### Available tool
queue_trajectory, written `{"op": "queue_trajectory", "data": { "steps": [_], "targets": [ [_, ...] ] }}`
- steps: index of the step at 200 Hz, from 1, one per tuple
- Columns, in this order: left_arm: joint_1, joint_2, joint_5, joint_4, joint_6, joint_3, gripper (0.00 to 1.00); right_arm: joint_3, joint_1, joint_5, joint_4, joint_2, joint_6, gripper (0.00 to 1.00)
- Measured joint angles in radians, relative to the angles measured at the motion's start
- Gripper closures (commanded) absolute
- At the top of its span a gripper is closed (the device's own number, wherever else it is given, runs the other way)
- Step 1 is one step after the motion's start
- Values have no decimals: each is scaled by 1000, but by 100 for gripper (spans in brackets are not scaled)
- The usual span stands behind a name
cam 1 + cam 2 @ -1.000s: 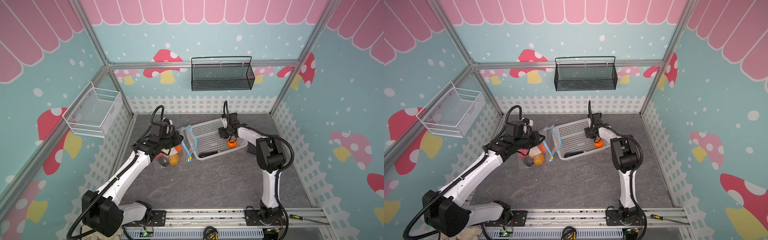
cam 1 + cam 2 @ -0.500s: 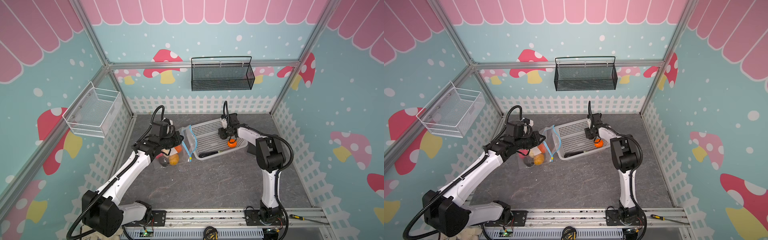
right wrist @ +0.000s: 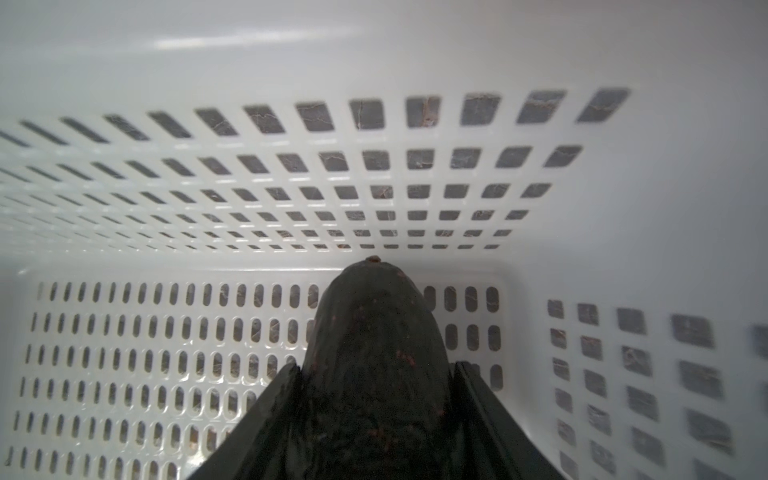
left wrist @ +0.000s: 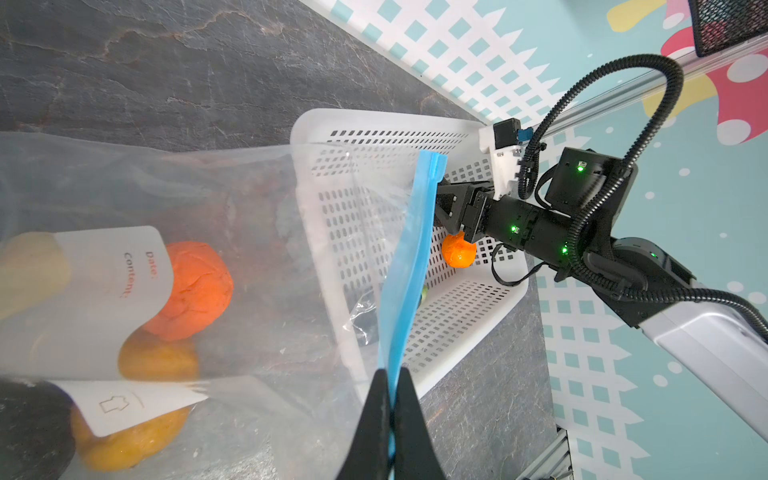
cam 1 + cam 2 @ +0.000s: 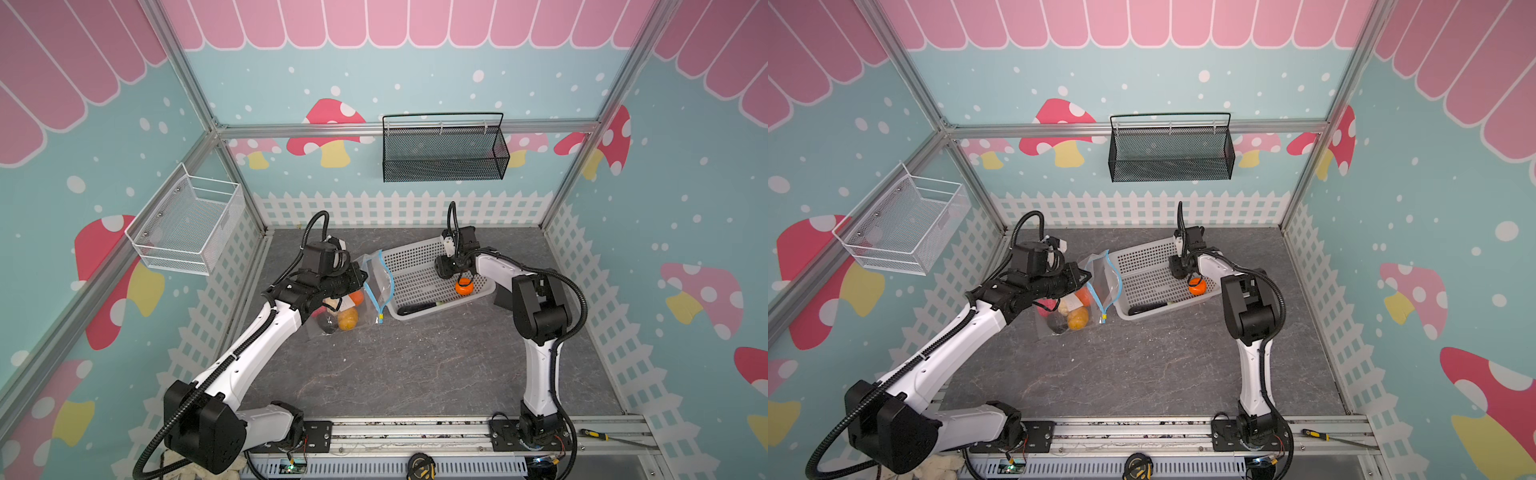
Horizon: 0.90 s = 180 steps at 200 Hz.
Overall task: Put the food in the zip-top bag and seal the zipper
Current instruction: 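Grasp the black oval dough piece with the right gripper, then lift the black piece and carry it into the bag opening with the right gripper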
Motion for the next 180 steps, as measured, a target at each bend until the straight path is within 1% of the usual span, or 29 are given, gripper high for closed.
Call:
{"op": "queue_trajectory", "data": {
  "steps": [46,117,149,180],
  "targets": [
    [0,0,-2,0,0,0,100,-19,-1,-51,1,-13,8,48],
    [-5,0,-2,0,0,0,100,-97,-1,-144,-12,-95,27,50],
    [-5,0,-2,0,-2,0,100,-133,-1,-215,-10,-171,45,51],
    [-6,0,-3,0,-4,0,100,-188,-1,-297,0,-283,73,52]
  ]
}}
